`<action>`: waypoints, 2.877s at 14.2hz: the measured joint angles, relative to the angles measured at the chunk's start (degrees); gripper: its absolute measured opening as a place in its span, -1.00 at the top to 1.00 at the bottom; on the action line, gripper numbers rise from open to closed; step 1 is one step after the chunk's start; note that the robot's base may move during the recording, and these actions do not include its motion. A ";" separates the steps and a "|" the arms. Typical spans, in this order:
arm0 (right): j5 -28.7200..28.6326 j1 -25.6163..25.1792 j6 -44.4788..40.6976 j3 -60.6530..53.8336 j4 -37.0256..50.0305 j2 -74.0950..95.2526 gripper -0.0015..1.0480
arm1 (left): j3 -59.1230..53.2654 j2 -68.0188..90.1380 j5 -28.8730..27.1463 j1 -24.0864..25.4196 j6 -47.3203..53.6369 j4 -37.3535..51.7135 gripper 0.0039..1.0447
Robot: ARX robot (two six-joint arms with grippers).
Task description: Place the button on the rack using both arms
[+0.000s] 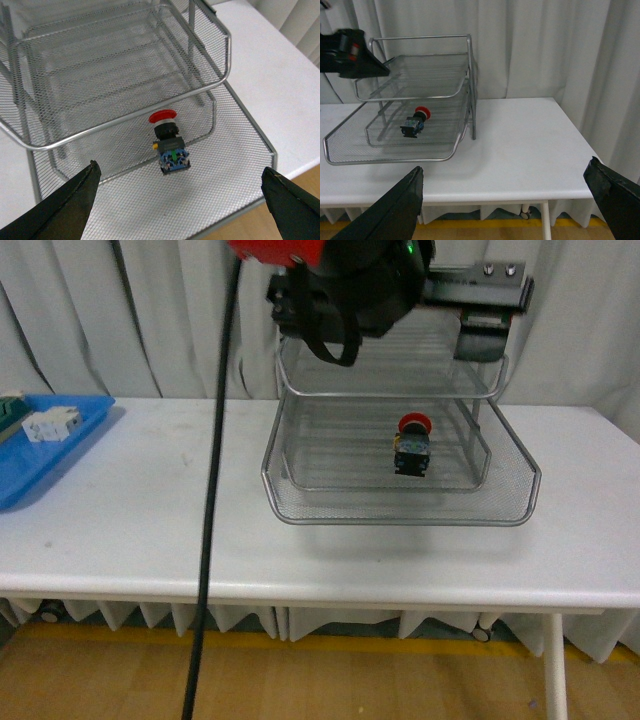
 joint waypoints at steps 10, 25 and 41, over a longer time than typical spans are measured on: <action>-0.11 0.00 0.00 0.00 0.00 0.00 -0.87 | -69.46 -56.94 -11.67 16.26 3.04 42.25 0.76; -0.15 0.00 0.00 0.00 -0.02 0.00 -0.87 | -89.35 -89.79 4.85 33.05 3.26 31.08 0.97; -0.15 0.00 0.00 0.00 0.00 0.00 -0.87 | -89.33 -113.50 4.85 33.14 3.26 7.50 0.97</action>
